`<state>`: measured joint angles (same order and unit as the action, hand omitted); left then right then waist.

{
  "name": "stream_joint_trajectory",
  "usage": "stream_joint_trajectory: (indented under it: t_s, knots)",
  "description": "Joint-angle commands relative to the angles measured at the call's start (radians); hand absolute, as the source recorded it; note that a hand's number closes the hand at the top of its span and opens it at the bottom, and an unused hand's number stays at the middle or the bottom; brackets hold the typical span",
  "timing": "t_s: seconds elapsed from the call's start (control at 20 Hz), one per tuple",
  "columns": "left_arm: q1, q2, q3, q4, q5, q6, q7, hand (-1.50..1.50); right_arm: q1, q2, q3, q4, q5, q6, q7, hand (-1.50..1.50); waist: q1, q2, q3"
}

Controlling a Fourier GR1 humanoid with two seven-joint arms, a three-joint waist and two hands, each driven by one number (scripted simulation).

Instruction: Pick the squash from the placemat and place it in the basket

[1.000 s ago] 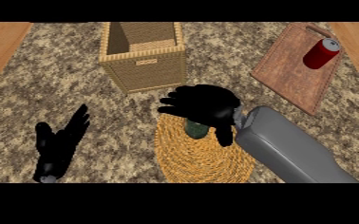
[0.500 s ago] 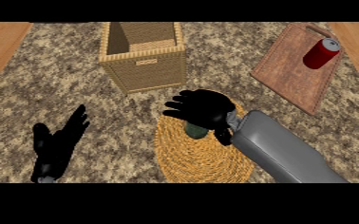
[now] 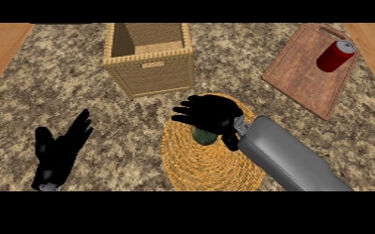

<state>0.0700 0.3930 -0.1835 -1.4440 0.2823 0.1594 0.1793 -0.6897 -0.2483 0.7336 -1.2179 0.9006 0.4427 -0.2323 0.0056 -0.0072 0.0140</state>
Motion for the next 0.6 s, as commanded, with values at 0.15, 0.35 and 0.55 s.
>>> stream_joint_trajectory:
  t_s: [0.15,0.35,0.55]
  knots:
    - [0.034,-0.030,-0.010,0.075,-0.016,-0.007,0.037,0.00,-0.008,0.047,-0.022,0.069,0.046,-0.024,-0.033,-1.50,0.000,0.009,-0.014]
    - [0.051,-0.036,-0.025,0.052,-0.044,0.000,0.037,0.00,0.003,0.028,0.018,0.082,0.109,-0.114,-0.114,1.50,0.001,0.009,-0.014]
    - [0.034,-0.054,-0.031,0.045,-0.056,0.012,0.058,0.00,-0.010,0.073,0.034,0.173,0.170,-0.219,-0.142,1.50,0.008,0.011,-0.013]
